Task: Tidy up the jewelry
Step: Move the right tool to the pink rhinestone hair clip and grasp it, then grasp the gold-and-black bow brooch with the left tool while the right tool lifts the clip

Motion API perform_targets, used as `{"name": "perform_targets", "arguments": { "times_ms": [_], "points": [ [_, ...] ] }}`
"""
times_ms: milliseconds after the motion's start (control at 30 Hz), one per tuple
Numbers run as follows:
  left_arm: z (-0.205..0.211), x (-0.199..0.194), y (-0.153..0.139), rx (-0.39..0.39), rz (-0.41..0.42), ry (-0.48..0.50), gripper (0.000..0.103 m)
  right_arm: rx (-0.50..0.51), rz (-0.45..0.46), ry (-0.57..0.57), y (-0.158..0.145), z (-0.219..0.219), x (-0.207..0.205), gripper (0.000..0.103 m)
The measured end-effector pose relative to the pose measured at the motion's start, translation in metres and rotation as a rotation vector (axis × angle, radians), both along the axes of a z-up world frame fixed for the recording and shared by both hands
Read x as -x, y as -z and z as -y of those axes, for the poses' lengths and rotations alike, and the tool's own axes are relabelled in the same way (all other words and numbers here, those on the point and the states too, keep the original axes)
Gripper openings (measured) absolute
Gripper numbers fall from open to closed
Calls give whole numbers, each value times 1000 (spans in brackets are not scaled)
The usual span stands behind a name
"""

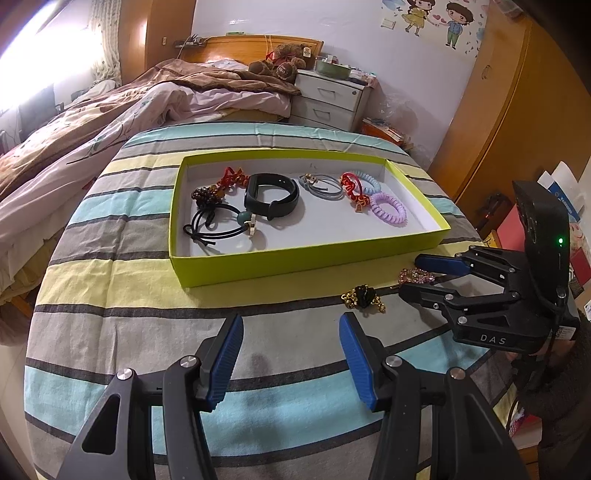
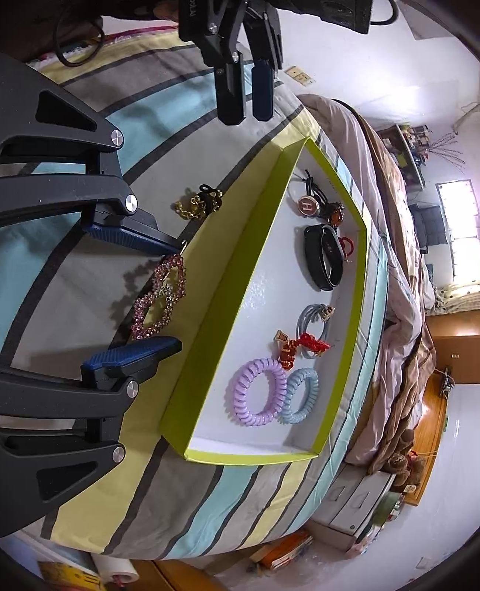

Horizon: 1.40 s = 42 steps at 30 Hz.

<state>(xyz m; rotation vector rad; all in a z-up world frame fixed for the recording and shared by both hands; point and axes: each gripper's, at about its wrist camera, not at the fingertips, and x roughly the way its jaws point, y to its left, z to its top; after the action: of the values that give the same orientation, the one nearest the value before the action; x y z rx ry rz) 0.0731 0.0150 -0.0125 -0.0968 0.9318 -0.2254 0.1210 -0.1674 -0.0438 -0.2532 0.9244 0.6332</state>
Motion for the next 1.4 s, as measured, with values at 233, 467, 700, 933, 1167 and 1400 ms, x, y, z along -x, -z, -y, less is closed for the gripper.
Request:
{"name": "perform_targets", "arguments": {
  "times_ms": [233,467,700,933,1167,1400],
  "points": [
    [4,0,2,-3,-8,6,54,50,29,36,-1,-3,10,39],
    [6,0,2,-6,-14,7,54,66,62,101,-3,1,23,38],
    [15,-5,5,25,-27,42,54,51,136,212,-16,16,31,38],
    [39,-20,13,30,-52,94,54,5,137,295,-23,31,43,38],
    [60,-29,20,-29,-46,124,54,-11,138,324,-25,40,47,38],
    [72,-37,24,-96,-41,137,54,-23,152,331,-27,45,52,38]
  ]
}}
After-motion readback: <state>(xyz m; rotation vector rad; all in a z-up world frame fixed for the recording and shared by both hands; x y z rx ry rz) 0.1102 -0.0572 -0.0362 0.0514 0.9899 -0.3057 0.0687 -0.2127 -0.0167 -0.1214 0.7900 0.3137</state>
